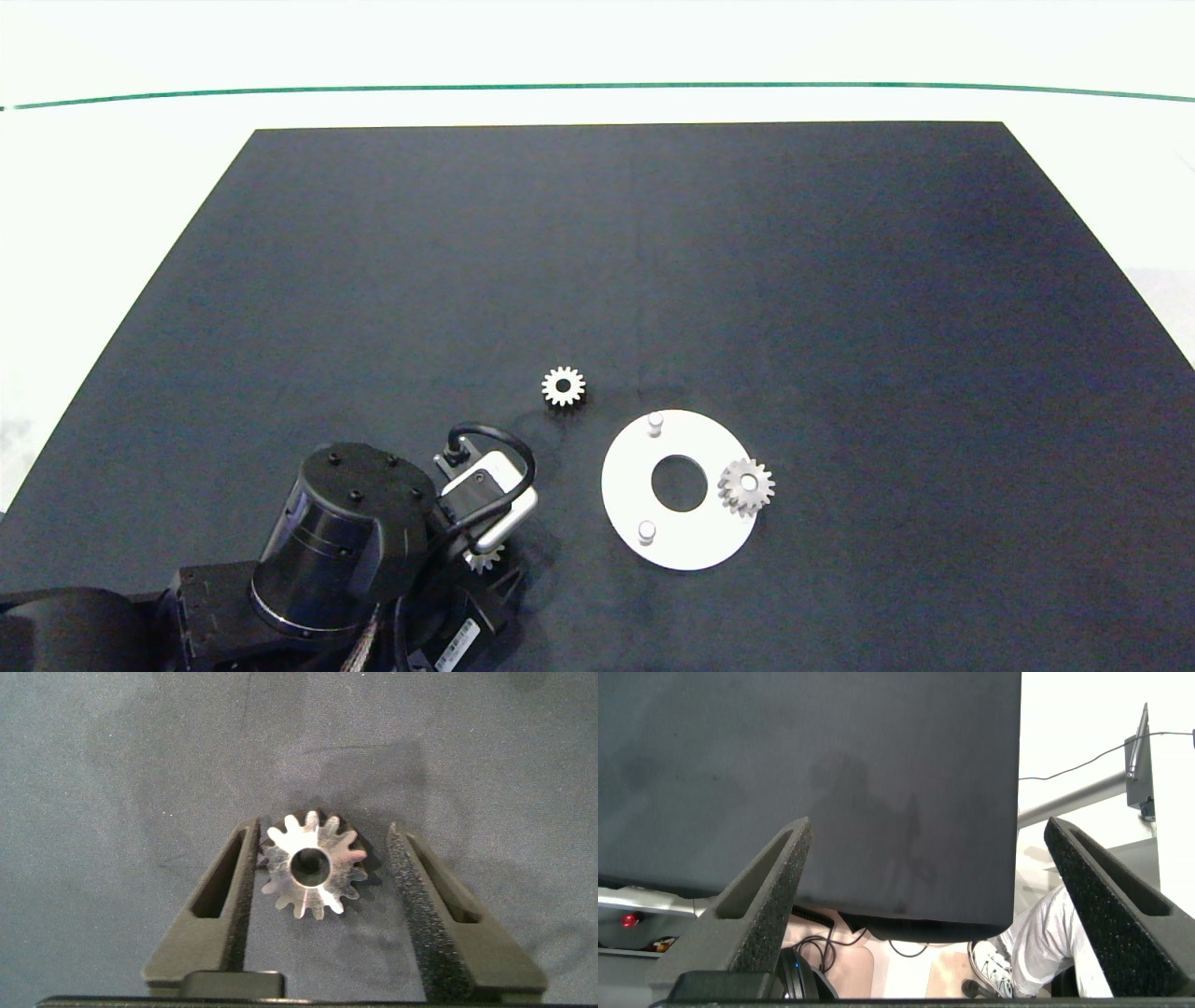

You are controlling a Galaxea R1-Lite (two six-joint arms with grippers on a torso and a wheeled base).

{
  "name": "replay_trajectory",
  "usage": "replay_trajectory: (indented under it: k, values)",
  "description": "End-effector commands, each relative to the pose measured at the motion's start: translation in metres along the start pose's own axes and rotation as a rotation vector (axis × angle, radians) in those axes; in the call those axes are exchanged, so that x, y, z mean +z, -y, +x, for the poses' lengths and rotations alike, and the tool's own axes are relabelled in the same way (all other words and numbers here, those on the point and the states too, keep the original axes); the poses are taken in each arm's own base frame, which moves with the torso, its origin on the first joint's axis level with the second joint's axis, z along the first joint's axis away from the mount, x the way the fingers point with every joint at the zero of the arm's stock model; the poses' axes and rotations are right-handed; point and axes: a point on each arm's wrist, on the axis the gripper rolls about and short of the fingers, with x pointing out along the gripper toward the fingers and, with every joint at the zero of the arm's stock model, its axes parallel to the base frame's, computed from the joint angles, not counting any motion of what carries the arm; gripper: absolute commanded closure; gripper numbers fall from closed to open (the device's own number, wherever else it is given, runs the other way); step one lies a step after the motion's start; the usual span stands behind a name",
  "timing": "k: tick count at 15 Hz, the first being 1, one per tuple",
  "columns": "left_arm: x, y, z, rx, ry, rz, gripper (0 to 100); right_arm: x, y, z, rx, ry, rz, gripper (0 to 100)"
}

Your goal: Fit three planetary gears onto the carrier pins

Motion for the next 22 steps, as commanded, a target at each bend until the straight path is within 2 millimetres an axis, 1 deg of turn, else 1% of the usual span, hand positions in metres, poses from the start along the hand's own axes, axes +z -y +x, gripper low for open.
replay_trajectory:
  k: [1,3,13,16,18,20,22]
  values:
    - [0.000,0.000,0.000,0.003,0.002,0.001,53,0.000,0.000,0.000,-0.001,-0.002,-0.003,0]
    - [0.000,0.000,0.000,0.002,0.000,0.005,56,0.000,0.000,-0.001,-0.002,-0.001,-0.002,0]
    - [0.000,0.003,0.000,-0.009,-0.002,0.015,77,-0.002,0.000,-0.002,-0.003,0.005,0.001,0]
    - [0.010,0.006,-0.005,-0.018,0.039,0.019,81,-0.002,0.000,-0.001,-0.003,0.003,0.000,0]
    - [0.016,0.007,-0.008,-0.028,0.045,0.029,81,-0.002,0.000,-0.001,-0.003,0.005,0.001,0]
    - [0.025,0.008,-0.016,-0.047,0.042,0.046,81,-0.002,0.000,-0.001,-0.003,0.002,-0.001,0]
    - [0.039,0.008,-0.026,-0.045,0.051,0.057,81,-0.002,0.000,-0.001,-0.003,0.002,-0.004,0]
